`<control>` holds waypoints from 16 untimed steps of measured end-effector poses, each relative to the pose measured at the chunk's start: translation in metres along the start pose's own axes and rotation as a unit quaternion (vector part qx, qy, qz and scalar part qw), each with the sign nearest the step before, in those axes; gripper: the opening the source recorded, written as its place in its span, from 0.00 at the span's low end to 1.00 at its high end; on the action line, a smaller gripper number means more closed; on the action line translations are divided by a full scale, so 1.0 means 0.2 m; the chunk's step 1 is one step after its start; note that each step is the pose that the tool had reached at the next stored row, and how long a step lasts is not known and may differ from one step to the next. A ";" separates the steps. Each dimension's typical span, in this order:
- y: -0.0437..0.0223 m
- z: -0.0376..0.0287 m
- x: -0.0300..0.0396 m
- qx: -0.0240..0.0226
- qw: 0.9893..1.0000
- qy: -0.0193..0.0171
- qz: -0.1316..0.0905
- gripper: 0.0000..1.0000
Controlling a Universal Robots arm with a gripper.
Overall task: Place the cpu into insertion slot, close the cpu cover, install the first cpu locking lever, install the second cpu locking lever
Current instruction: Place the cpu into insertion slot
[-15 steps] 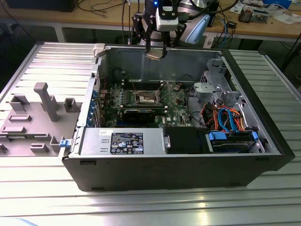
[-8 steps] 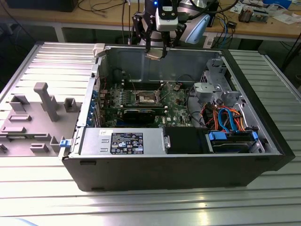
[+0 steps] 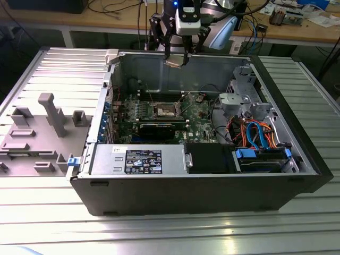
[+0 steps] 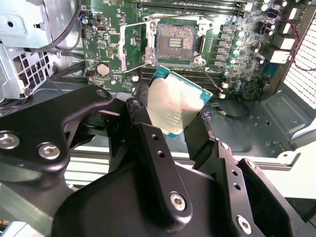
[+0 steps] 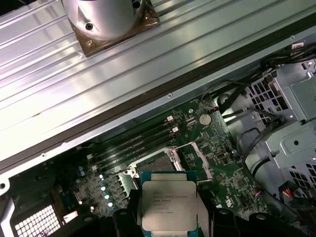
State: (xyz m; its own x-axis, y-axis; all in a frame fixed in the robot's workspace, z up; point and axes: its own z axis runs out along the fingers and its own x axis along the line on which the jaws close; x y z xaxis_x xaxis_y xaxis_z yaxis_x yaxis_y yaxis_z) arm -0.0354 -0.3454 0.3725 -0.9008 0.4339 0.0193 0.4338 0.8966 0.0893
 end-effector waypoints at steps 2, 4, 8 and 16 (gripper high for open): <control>0.000 0.000 0.000 0.000 1.000 0.000 0.001 0.53; 0.000 0.000 0.000 0.000 1.000 0.000 0.002 0.53; 0.000 0.000 0.000 0.000 1.000 0.000 0.003 0.53; 0.000 0.000 0.000 0.000 1.000 -0.001 0.008 0.53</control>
State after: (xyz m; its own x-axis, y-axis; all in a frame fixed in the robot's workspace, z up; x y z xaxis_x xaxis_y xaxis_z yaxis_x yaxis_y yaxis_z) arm -0.0354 -0.3454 0.3725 -0.8940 0.4476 0.0193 0.4475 0.8898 0.0894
